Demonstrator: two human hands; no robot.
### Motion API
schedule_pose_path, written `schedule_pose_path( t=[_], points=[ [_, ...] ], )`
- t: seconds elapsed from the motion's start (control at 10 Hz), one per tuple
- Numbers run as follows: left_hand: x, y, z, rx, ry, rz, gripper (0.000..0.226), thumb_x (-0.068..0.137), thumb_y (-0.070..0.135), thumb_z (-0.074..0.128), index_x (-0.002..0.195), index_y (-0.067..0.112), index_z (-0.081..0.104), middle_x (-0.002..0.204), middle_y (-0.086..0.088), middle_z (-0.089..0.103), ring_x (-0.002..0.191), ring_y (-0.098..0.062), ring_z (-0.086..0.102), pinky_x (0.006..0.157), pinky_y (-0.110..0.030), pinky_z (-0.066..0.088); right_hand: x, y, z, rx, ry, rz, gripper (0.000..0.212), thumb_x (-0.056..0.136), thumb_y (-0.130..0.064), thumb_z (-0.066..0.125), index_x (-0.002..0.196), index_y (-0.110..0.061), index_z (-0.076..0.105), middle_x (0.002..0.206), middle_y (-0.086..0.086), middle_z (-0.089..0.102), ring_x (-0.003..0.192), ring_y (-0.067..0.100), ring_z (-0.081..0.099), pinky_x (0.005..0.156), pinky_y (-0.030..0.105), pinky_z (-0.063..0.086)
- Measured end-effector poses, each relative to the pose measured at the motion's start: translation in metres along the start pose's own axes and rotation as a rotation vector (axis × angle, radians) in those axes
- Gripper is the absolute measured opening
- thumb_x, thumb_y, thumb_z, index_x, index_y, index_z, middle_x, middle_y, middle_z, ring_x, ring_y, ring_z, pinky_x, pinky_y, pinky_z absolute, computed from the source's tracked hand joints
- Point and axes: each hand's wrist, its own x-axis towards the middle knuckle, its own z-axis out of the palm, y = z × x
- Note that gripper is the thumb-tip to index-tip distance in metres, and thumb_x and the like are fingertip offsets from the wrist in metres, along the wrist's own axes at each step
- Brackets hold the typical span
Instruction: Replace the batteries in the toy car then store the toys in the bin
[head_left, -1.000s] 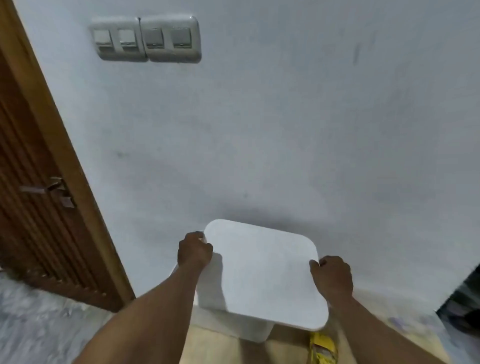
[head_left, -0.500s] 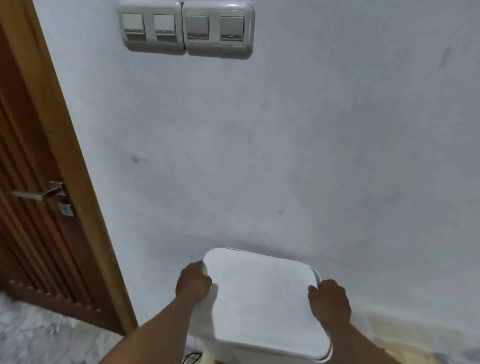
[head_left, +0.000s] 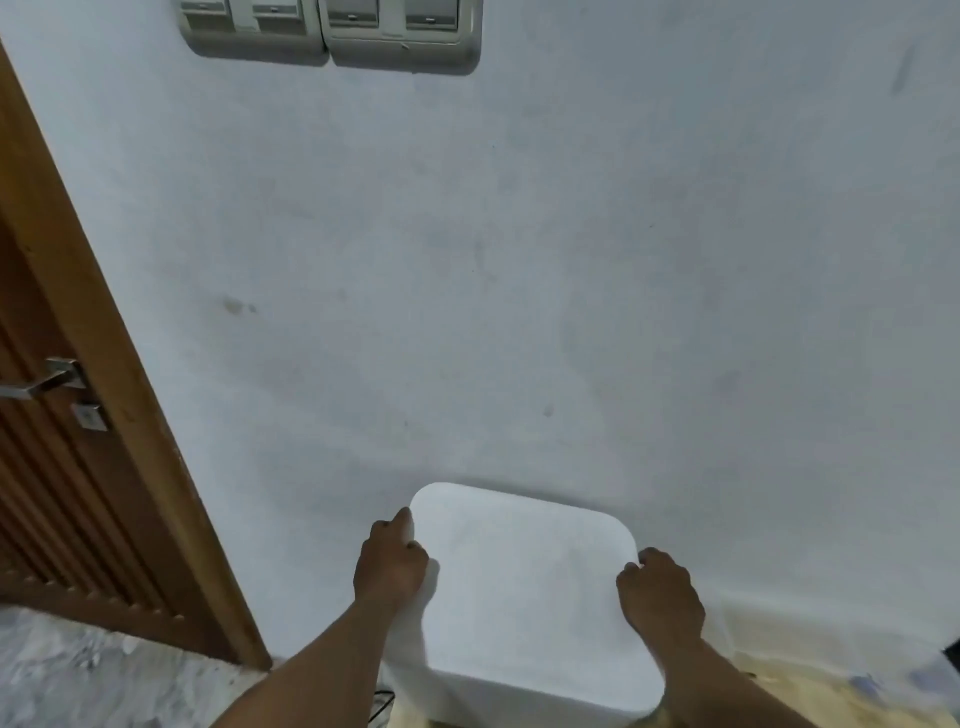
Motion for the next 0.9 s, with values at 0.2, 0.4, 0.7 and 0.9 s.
schedule_pose_path(
  t=[0.2, 0.4, 0.7, 0.9],
  points=[
    [0.007, -0.004, 0.008, -0.011, -0.024, -0.022, 0.050, 0.095, 0.012, 0.035, 0.142, 0.028, 0.041, 0.130, -0.005, 0.048, 0.113, -0.029, 0.053, 0.086, -0.033, 0.045, -0.002, 0.004, 0.018, -0.132, 0.021, -0.144, 0.049, 0.105, -0.029, 0.025, 0.154, -0.032, 0.024, 0.122, 0.004, 0.052, 0.109, 0.026, 0.061, 0.088, 0.035, 0.047],
    [0.012, -0.008, 0.010, -0.136, -0.038, -0.081, 0.059, 0.095, 0.016, 0.033, 0.149, 0.041, 0.035, 0.145, -0.005, 0.047, 0.124, -0.027, 0.052, 0.099, -0.038, 0.045, 0.001, 0.000, 0.022, -0.181, 0.021, -0.136, 0.051, 0.104, -0.025, 0.026, 0.154, -0.032, 0.022, 0.118, 0.004, 0.051, 0.102, 0.026, 0.063, 0.081, 0.034, 0.046],
    [0.000, -0.008, -0.008, -0.224, -0.232, -0.085, 0.059, 0.100, 0.019, 0.035, 0.155, 0.035, 0.022, 0.158, 0.002, 0.034, 0.141, -0.023, 0.038, 0.115, -0.032, 0.029, -0.013, -0.004, -0.008, -0.170, -0.183, -0.151, 0.058, 0.101, -0.020, 0.029, 0.156, -0.030, 0.016, 0.141, 0.003, 0.045, 0.123, 0.023, 0.052, 0.099, 0.034, 0.041],
    [-0.044, -0.029, -0.033, -0.453, -0.185, -0.134, 0.031, 0.100, 0.020, 0.052, 0.131, 0.019, 0.059, 0.124, -0.002, 0.065, 0.095, -0.011, 0.065, 0.081, -0.020, 0.051, -0.022, -0.006, -0.057, 0.122, -0.084, -0.294, 0.041, 0.090, -0.028, 0.059, 0.130, -0.035, 0.053, 0.133, -0.003, 0.054, 0.112, 0.009, 0.057, 0.095, 0.026, 0.047]
  ],
)
